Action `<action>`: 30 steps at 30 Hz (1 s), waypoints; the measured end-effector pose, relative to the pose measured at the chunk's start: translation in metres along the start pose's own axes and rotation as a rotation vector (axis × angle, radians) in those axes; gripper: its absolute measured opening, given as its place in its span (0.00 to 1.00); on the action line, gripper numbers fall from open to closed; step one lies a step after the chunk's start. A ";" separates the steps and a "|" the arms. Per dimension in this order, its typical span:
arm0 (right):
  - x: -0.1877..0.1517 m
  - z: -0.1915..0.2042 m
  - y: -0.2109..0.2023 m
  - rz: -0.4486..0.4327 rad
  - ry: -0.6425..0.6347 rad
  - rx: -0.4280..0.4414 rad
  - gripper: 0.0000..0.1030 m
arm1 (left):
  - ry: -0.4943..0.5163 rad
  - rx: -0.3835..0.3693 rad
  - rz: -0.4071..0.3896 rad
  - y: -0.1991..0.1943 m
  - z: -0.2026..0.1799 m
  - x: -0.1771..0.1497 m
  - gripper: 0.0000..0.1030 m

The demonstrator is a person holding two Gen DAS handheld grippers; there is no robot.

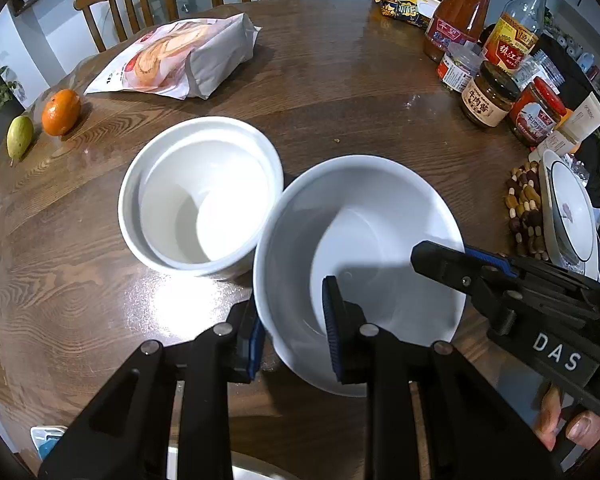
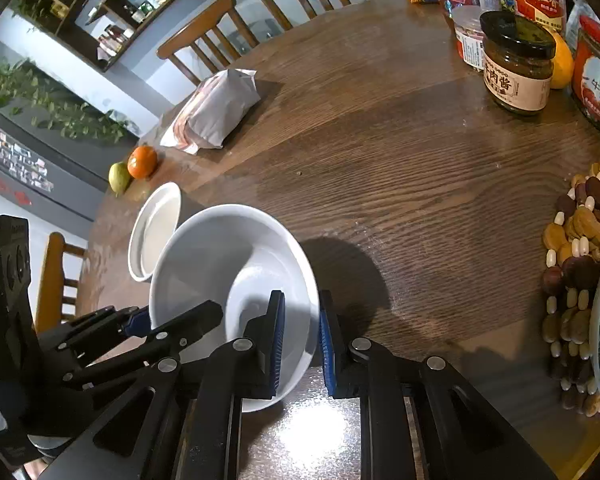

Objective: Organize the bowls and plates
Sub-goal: 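Carry the smaller white bowl with the left tool over the large white bowl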

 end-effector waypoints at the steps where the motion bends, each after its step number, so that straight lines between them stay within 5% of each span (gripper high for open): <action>1: 0.000 0.000 -0.001 -0.002 0.001 0.002 0.18 | 0.002 0.002 -0.002 0.000 0.000 0.000 0.22; 30: -0.018 0.033 -0.076 -0.113 -0.005 0.060 0.18 | 0.082 0.040 -0.205 -0.086 -0.014 -0.007 0.22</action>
Point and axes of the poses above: each gripper's, at about its wrist camera, not at the fingertips, and y roughly the way its jaws point, z to its left, x to its top, the point moved 7 cm from there along y, roughly the way its jaws point, and after that the axes turned 8 degrees about -z, right-handed, at the moved point
